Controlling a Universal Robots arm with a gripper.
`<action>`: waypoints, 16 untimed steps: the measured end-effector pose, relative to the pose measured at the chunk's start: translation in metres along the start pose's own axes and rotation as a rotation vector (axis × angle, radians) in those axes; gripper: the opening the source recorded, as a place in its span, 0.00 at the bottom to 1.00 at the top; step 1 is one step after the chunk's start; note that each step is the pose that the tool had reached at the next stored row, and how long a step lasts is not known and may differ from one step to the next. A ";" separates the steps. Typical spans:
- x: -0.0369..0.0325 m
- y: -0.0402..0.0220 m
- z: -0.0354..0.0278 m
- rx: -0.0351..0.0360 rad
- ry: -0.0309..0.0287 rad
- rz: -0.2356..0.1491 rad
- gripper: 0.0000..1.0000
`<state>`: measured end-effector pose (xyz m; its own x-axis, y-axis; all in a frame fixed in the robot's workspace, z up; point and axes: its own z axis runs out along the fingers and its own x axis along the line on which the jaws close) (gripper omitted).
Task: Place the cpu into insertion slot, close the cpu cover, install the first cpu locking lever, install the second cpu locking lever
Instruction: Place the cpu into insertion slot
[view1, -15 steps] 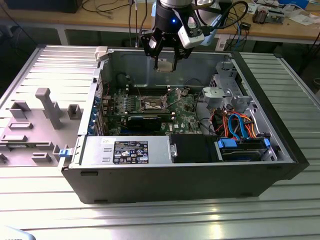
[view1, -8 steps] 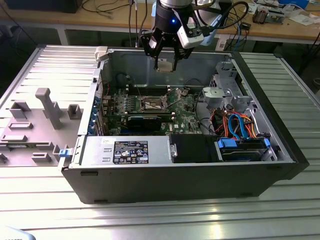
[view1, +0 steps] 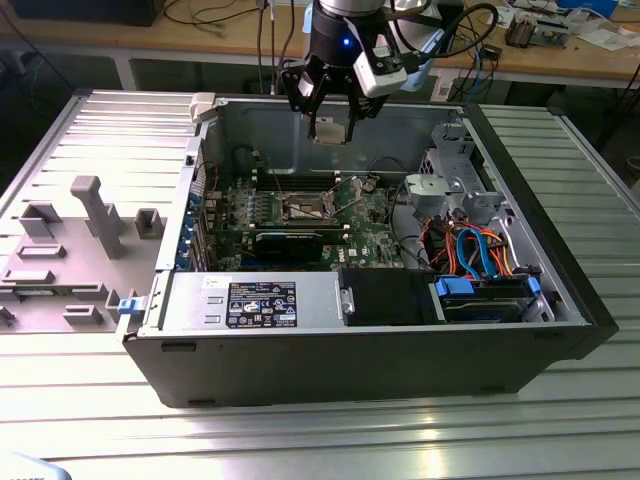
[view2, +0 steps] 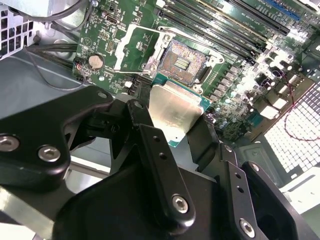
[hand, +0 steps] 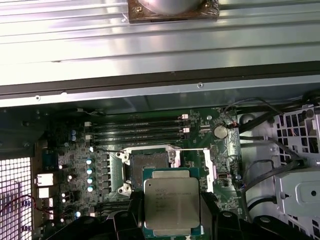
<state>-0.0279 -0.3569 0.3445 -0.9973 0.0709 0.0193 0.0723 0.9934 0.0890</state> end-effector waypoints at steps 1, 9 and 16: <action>0.0000 0.0000 0.0000 0.0000 -0.0001 0.002 0.55; 0.0000 0.0000 0.0000 -0.0004 -0.0017 0.019 0.55; 0.0000 0.0000 0.0001 -0.0006 -0.0029 0.033 0.55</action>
<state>-0.0279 -0.3569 0.3444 -0.9944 0.1041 0.0193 0.1055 0.9904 0.0890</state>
